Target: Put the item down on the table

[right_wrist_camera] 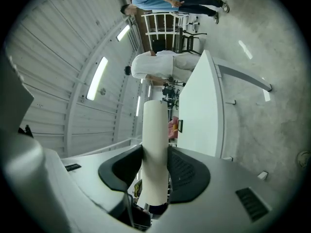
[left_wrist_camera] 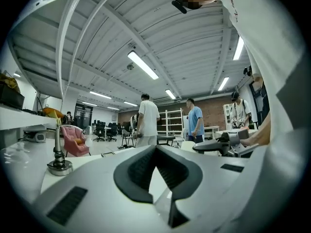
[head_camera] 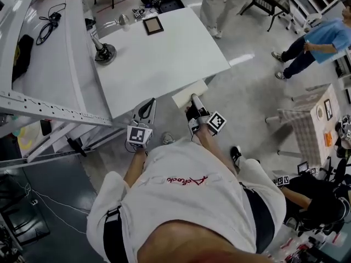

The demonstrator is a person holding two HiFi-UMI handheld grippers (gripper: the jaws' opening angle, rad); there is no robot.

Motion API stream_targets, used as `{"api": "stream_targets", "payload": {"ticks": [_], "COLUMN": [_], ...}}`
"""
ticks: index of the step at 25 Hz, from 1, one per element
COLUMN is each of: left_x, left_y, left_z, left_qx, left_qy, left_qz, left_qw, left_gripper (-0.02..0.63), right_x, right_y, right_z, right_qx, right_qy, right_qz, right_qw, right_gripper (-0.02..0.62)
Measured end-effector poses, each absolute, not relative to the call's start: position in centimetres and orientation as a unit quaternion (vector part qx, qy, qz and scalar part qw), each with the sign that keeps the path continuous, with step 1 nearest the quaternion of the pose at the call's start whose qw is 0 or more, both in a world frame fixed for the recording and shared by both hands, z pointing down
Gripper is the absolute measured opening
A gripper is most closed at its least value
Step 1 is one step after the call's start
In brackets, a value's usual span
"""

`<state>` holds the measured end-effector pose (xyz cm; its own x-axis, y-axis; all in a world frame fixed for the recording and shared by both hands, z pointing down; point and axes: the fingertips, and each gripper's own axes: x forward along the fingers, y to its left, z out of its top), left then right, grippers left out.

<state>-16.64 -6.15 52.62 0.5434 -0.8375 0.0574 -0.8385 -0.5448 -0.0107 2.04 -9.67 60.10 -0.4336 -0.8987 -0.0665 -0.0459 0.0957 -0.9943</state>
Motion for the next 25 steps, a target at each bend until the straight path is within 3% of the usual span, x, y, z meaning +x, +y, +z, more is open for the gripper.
{"api": "stream_targets", "payload": {"ticks": [25], "left_x": [-13.6], "left_y": [-15.9], "left_z": [53.9], "left_qx": [0.863], "left_qy": [-0.503], "left_qz": [0.016], "left_qw": [0.054], "left_gripper": [0.017], "right_x": [5.3], "right_y": [-16.8], "right_z": [63.2], "right_qx": [-0.378], "right_qy": [0.614], "right_qz": [-0.585], "right_qw": [0.372], "right_gripper": [0.187]}}
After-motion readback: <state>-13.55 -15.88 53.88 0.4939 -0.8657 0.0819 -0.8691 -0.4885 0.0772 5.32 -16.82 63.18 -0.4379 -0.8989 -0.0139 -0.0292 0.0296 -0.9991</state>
